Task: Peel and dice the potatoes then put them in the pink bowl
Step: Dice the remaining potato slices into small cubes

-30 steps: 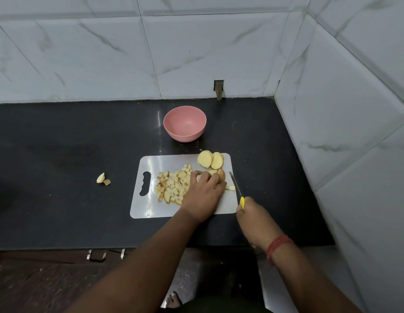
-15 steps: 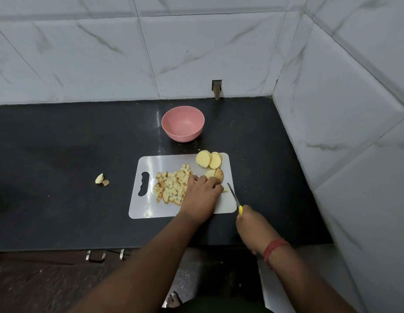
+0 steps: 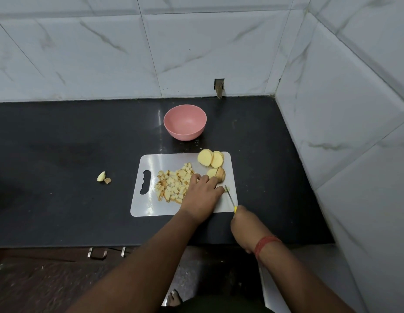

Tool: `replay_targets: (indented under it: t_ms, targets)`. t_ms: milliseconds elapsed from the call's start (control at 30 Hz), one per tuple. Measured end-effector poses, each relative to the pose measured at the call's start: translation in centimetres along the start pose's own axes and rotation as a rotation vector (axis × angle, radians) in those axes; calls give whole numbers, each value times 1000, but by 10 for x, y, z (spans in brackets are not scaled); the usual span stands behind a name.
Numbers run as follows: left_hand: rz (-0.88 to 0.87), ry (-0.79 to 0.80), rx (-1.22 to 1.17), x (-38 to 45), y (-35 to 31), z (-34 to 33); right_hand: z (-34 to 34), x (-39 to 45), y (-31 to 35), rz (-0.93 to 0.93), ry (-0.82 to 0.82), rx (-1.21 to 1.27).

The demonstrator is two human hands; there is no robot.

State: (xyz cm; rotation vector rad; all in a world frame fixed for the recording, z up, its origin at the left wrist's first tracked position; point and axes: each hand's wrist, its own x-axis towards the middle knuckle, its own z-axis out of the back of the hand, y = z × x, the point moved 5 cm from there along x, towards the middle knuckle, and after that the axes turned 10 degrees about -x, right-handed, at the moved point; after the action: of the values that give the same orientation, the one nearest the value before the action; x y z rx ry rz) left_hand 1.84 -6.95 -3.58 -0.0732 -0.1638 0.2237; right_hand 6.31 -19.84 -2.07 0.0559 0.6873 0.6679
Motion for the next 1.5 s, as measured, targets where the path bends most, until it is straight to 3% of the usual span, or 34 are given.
replay_targets:
  t_ms: [167,367,500,733,1500]
  targets:
    - [30,-6,-12,1,0,1,-9,-1,0,-97,11,-20]
    - [79,29,-51,1,-1,-1,-16,-18,-10,11,39,-69]
    - [165,16,-119,0,2,-2,-8,-16,-7,-79,-44,-84]
    - [204,-29,-176,0,5,-1,-10,-4,7,-91,7,-120]
    - [255,-151,-206,-12,15,-4,-4,-17,12,51,-10,-28]
